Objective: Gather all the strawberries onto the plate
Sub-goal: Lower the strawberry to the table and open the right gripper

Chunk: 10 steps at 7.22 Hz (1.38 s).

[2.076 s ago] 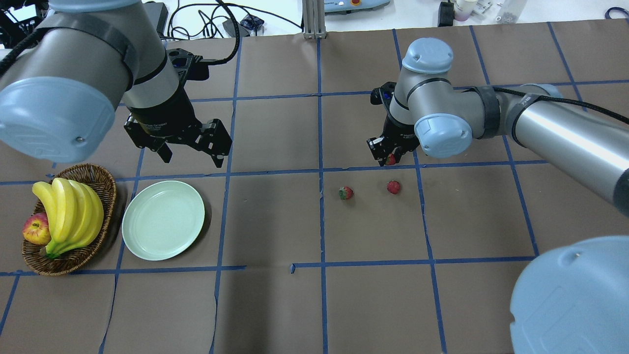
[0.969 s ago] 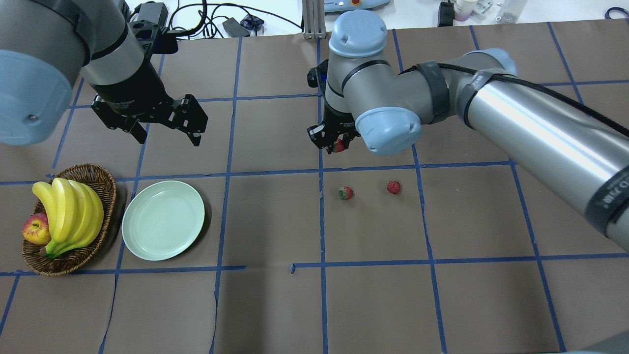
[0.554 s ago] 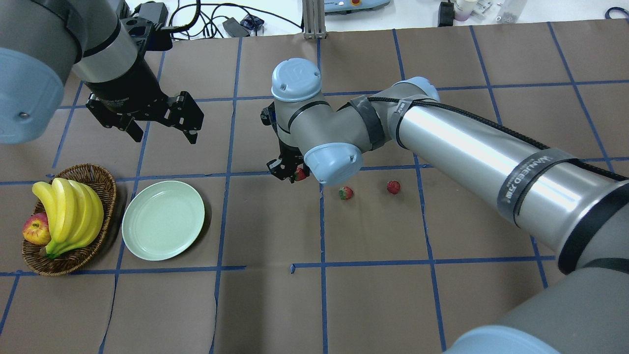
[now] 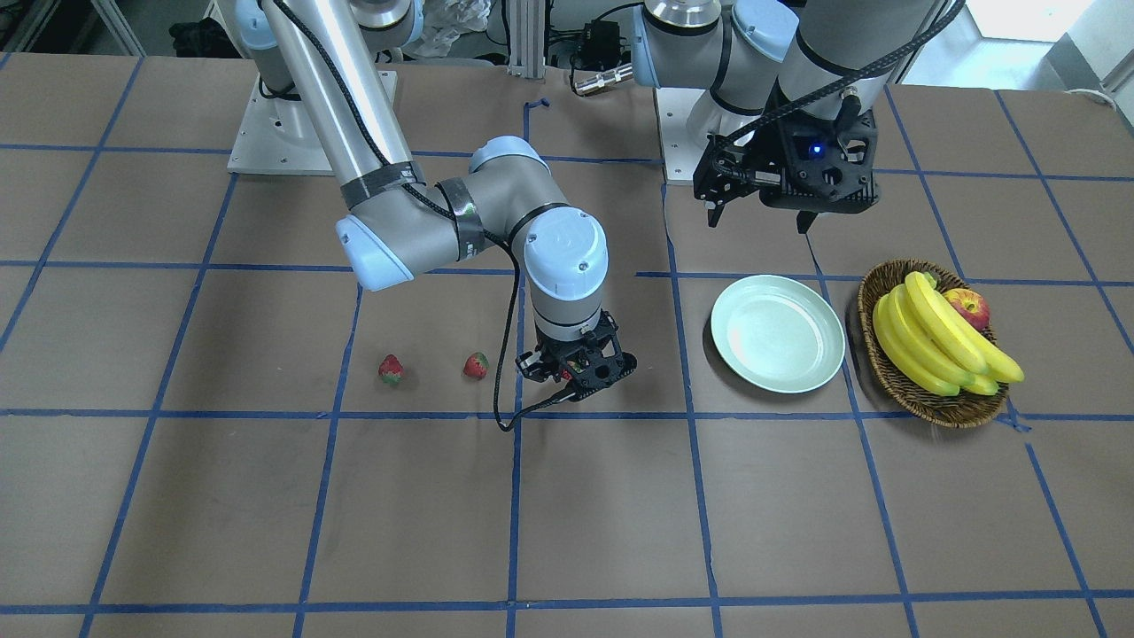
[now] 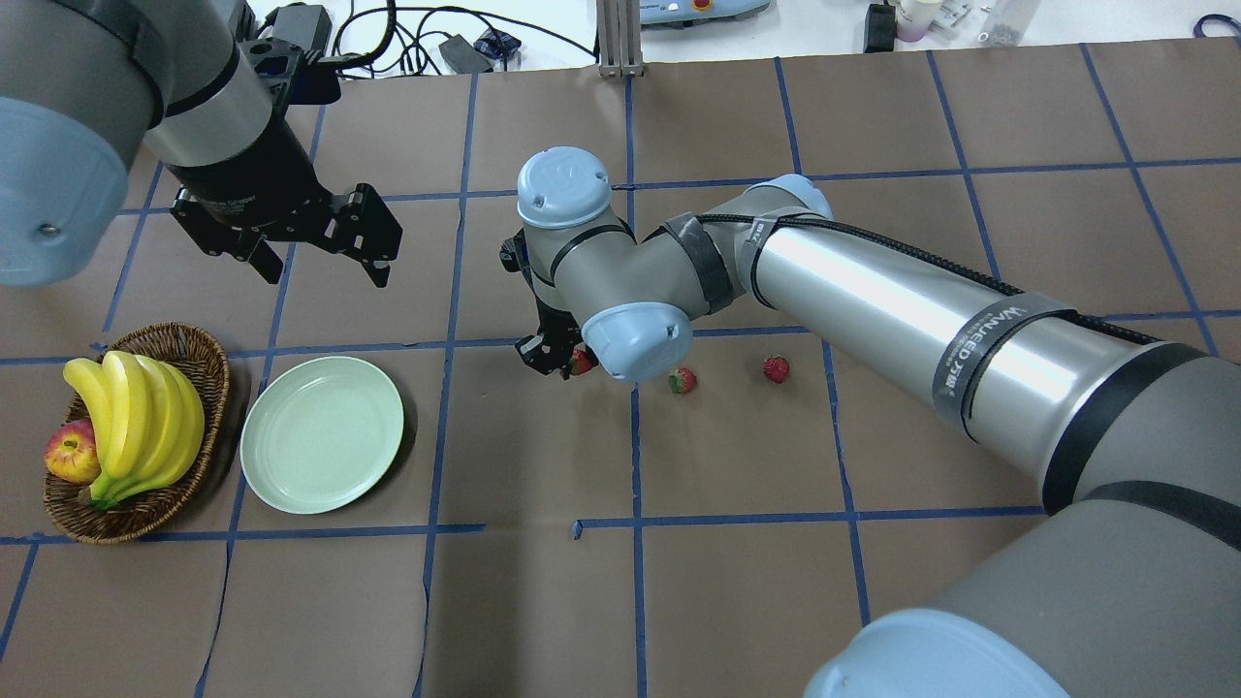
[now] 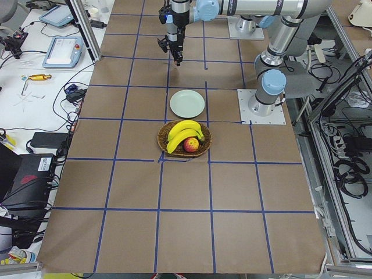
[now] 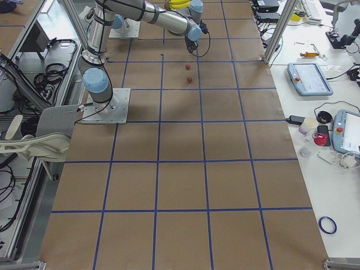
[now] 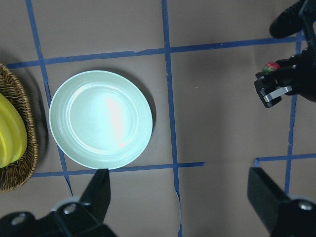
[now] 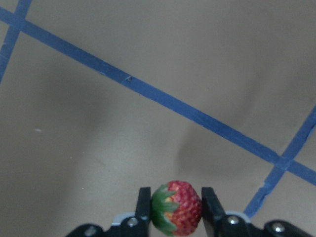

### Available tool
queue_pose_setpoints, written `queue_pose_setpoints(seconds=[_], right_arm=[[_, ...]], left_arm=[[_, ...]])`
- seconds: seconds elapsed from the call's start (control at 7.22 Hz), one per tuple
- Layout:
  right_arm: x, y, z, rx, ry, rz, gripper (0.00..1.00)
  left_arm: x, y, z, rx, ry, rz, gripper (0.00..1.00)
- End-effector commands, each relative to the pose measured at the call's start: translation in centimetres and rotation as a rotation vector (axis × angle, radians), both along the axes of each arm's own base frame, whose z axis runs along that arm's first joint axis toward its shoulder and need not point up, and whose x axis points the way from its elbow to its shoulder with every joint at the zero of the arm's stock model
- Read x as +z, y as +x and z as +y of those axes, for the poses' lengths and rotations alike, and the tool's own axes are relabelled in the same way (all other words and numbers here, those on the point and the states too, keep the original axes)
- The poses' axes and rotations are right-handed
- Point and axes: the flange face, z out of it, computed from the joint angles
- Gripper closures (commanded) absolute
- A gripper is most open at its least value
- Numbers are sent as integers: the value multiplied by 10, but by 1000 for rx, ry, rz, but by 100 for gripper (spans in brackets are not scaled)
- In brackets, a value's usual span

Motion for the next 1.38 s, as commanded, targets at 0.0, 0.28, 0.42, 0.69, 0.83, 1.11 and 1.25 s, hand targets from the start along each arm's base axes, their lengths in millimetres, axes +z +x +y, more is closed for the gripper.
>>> queue_pose_setpoints(seconds=[0.0,0.28,0.42,0.69,0.83,1.11,1.25], right_arm=[[-2,0,2,-4,9,-4,4],[11,-1,2,-3,-3,0,0],[38,-4,4,-5,-32,-3,0],[69,-28,1,-19,-75,90,0],[68,-52,-13,-41,-72,102,0],[46,-108,-27,63,1,188,0],[29,-116,-22,6,39,192,0]], left_arm=[[-3,1,1,1,6,-3,0],[-4,3,-1,5,9,-2,0],[-5,5,-2,8,10,-6,0],[-5,5,-3,8,10,-11,0],[-5,4,-3,5,9,-11,0],[-8,1,-2,1,15,-3,0],[-8,0,-2,-2,16,-6,0]])
